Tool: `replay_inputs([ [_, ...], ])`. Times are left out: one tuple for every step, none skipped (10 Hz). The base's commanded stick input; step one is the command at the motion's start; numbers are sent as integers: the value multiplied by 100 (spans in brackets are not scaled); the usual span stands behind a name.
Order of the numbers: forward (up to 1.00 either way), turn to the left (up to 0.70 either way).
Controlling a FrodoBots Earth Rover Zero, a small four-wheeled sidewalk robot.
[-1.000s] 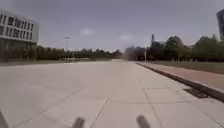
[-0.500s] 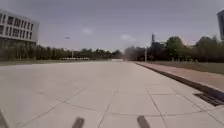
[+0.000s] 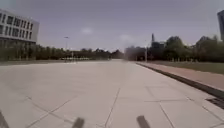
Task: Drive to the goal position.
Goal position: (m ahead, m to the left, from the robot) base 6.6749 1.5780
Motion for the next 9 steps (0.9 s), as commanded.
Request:
replay_inputs([
  [70,0],
  [70,0],
  [70,0],
  [70,0],
  [70,0],
  [70,0],
  [70,0],
  [70,0],
  [70,0],
])
